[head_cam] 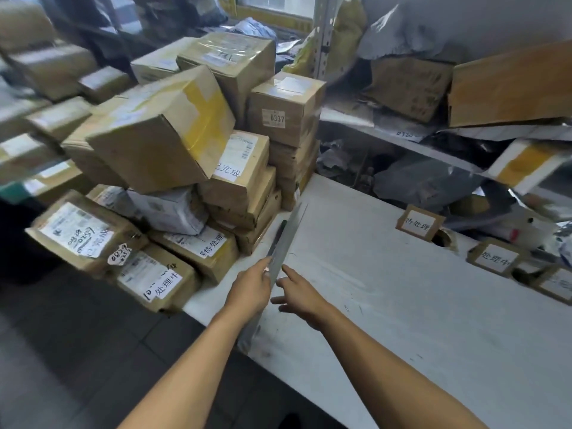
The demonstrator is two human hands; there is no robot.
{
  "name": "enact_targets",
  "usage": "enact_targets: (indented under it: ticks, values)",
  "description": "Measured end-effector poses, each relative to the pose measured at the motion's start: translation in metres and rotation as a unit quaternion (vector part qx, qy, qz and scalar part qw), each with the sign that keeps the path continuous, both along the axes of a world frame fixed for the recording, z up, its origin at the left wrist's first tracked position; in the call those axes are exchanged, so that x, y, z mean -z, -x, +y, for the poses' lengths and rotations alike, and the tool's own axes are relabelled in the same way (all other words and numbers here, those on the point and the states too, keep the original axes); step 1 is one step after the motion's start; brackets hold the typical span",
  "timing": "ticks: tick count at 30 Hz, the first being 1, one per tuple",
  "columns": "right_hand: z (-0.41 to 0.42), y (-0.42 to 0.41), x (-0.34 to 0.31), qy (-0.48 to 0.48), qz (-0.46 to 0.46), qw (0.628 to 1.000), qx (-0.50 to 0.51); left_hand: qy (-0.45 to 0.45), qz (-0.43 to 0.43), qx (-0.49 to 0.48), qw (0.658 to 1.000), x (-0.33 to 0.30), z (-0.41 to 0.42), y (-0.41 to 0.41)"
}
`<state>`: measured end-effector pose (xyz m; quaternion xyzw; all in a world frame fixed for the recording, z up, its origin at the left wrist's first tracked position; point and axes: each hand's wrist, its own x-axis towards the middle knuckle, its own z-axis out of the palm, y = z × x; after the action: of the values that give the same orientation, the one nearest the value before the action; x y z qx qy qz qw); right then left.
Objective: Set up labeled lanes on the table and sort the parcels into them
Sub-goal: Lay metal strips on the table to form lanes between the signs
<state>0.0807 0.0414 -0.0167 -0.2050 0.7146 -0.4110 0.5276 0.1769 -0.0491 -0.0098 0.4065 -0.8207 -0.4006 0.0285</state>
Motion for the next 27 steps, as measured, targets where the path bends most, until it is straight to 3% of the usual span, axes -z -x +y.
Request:
enact_targets:
  ticks: [9, 12, 14, 17, 19, 22, 27]
  values:
    - [0.0, 0.018, -0.01, -0.031, 0.055, 0.998, -0.031, 0.094, 0.091, 0.017, 0.991, -0.099, 0.007, 0.037]
    - [0.005, 0.038, -0.027, -0.041, 0.053, 0.998, 0.016, 0.121, 0.109, 0.033, 0.986, -0.129, 0.021, 0.053]
    - [0.009, 0.055, -0.043, 0.0, 0.103, 0.989, 0.107, 0.13, 0.113, 0.045, 0.984, -0.141, 0.035, 0.066]
    - [0.032, 0.093, -0.073, 0.083, 0.169, 0.931, 0.312, 0.146, 0.108, 0.058, 0.982, -0.142, 0.061, 0.088]
    - [0.058, 0.122, -0.09, 0.115, 0.199, 0.898, 0.376, 0.133, 0.101, 0.08, 0.983, -0.136, 0.083, 0.104]
    - [0.103, 0.16, -0.099, 0.132, 0.143, 0.904, 0.38, 0.095, 0.091, 0.125, 0.983, -0.119, 0.121, 0.128]
    - [0.17, 0.194, -0.08, 0.079, 0.091, 0.922, 0.368, 0.031, 0.068, 0.188, 0.979, -0.081, 0.196, 0.161]
